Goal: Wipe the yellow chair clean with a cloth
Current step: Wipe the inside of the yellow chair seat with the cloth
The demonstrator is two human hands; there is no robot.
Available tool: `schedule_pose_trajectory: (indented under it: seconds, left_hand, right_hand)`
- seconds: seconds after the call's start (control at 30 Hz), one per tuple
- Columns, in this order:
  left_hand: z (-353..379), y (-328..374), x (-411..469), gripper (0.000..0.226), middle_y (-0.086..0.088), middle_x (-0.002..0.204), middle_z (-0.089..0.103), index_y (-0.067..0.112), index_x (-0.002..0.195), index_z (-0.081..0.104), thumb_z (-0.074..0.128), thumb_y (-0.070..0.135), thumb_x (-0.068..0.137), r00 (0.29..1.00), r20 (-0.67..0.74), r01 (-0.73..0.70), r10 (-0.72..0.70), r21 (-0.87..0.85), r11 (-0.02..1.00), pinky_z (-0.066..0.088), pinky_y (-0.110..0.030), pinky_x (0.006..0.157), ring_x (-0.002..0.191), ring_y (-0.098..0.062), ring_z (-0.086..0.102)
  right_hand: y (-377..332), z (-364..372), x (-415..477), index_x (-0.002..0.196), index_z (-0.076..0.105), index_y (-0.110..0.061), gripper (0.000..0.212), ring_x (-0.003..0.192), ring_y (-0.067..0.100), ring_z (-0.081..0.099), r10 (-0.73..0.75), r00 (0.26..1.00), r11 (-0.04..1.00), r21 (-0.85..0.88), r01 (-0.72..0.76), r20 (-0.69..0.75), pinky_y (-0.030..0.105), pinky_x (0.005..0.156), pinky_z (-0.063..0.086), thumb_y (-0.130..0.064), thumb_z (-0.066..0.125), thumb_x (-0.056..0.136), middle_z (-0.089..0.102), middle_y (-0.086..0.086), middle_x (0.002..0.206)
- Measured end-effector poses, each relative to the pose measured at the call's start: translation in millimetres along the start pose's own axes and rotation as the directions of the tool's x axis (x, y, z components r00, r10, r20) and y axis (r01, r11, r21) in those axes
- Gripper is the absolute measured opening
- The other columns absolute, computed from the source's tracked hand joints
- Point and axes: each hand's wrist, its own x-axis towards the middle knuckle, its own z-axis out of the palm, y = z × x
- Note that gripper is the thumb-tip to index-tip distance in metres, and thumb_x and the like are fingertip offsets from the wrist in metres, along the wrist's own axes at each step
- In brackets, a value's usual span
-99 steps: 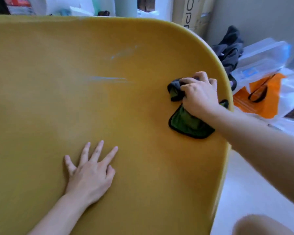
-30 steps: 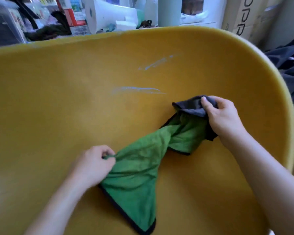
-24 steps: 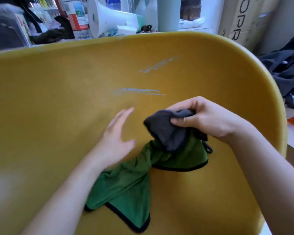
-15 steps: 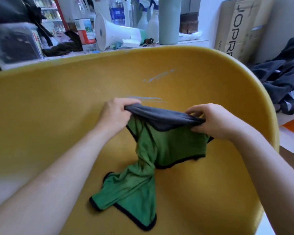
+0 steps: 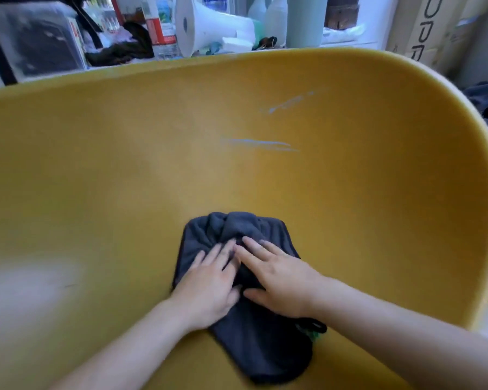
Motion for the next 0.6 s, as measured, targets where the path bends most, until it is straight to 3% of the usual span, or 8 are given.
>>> schedule_pose_trajectory:
  seconds: [0.07,0.13,0.2,0.3,0.33,0.43,0.5,0.6]
  left_hand:
    - [-0.2,-8.8,20.4,0.061,0.012,0.155,0.018,0.018,0.145,0.035,0.048,0.014,0.085,0.992,-0.125,-0.044,-0.001,-0.355,0.934,0.014,-0.025,0.117,0.144,-0.01,0.015]
    - [-10.9,-23.0,28.0,0.052,0.017,0.143,0.036,0.02,0.131,0.055,0.057,0.007,0.081,0.968,-0.242,-0.077,-0.071,-0.552,0.83,0.02,-0.02,0.114,0.137,-0.007,0.032]
    - [-14.4,-43.5,26.5,0.045,0.009,0.141,0.046,0.026,0.126,0.06,0.056,0.021,0.081,0.897,-0.397,-0.033,-0.195,-0.5,0.866,0.027,-0.036,0.114,0.135,-0.011,0.034]
    - [-9.5,-61.2,15.9,0.053,0.007,0.158,0.012,0.037,0.143,0.031,0.042,0.041,0.091,0.876,-0.28,0.306,-0.394,-0.309,0.9,0.013,-0.047,0.114,0.145,-0.015,0.004]
    - [-2.4,-61.8,13.8,0.055,0.008,0.159,0.003,0.039,0.145,0.024,0.037,0.046,0.092,0.887,-0.256,0.328,-0.384,-0.236,0.915,0.007,-0.047,0.114,0.145,-0.016,-0.003]
    - [14.8,-52.7,5.9,0.056,0.001,0.156,0.023,0.033,0.14,0.041,0.033,0.048,0.087,0.934,-0.255,0.237,-0.249,-0.079,0.968,0.011,-0.052,0.111,0.144,-0.024,0.017]
    - [21.9,-53.7,6.2,0.057,-0.004,0.148,0.041,0.024,0.133,0.054,0.036,0.046,0.083,0.928,-0.294,0.224,-0.227,-0.044,0.974,0.019,-0.055,0.106,0.137,-0.028,0.035]
    - [23.6,-53.6,8.2,0.059,-0.007,0.146,0.043,0.02,0.132,0.055,0.037,0.045,0.082,0.916,-0.333,0.235,-0.223,-0.004,0.972,0.021,-0.057,0.106,0.136,-0.031,0.036]
  right_hand:
    - [-1.9,16.0,17.3,0.151,-0.015,-0.034,0.078,0.149,0.025,0.006,0.13,0.99,0.991,-0.034,-0.132,-0.05,0.049,0.11,0.025,-0.067,0.025,0.092,-0.002,-0.001,0.163]
    - [5.3,16.3,30.8,0.152,-0.007,-0.033,0.082,0.146,0.026,0.017,0.202,0.963,0.962,-0.148,-0.229,-0.179,0.056,0.105,0.02,-0.077,0.01,0.085,0.01,-0.003,0.162]
    - [17.8,6.9,36.9,0.152,0.015,-0.029,0.082,0.134,0.03,0.035,0.222,0.941,0.912,-0.288,-0.293,-0.256,0.057,0.103,0.016,-0.076,0.018,0.085,0.031,-0.007,0.155]
    - [41.4,-7.3,29.2,0.124,0.057,-0.029,0.064,0.113,0.026,0.046,0.269,0.872,0.851,-0.324,-0.414,-0.409,0.046,0.092,0.028,-0.065,0.035,0.076,0.062,-0.012,0.12]
    - [49.1,-12.6,23.3,0.114,0.061,-0.028,0.054,0.113,0.025,0.044,0.332,0.825,0.822,-0.289,-0.491,-0.456,0.043,0.088,0.031,-0.061,0.043,0.074,0.063,-0.011,0.115]
    - [60.8,-20.7,19.0,0.129,0.048,-0.024,0.059,0.127,0.03,0.033,0.606,0.613,0.734,0.061,-0.676,-0.507,0.045,0.097,0.038,-0.045,0.058,0.076,0.048,0.004,0.136]
    - [49.7,-14.6,47.5,0.145,0.028,-0.031,0.072,0.141,0.031,0.019,0.713,0.494,0.669,0.272,-0.692,-0.497,0.051,0.111,0.023,-0.055,0.051,0.082,0.028,0.01,0.152]
    - [6.7,15.6,110.5,0.15,0.022,-0.034,0.074,0.147,0.032,0.011,0.61,0.562,0.76,0.214,-0.613,-0.558,0.051,0.115,0.013,-0.068,0.035,0.086,0.018,0.012,0.159]
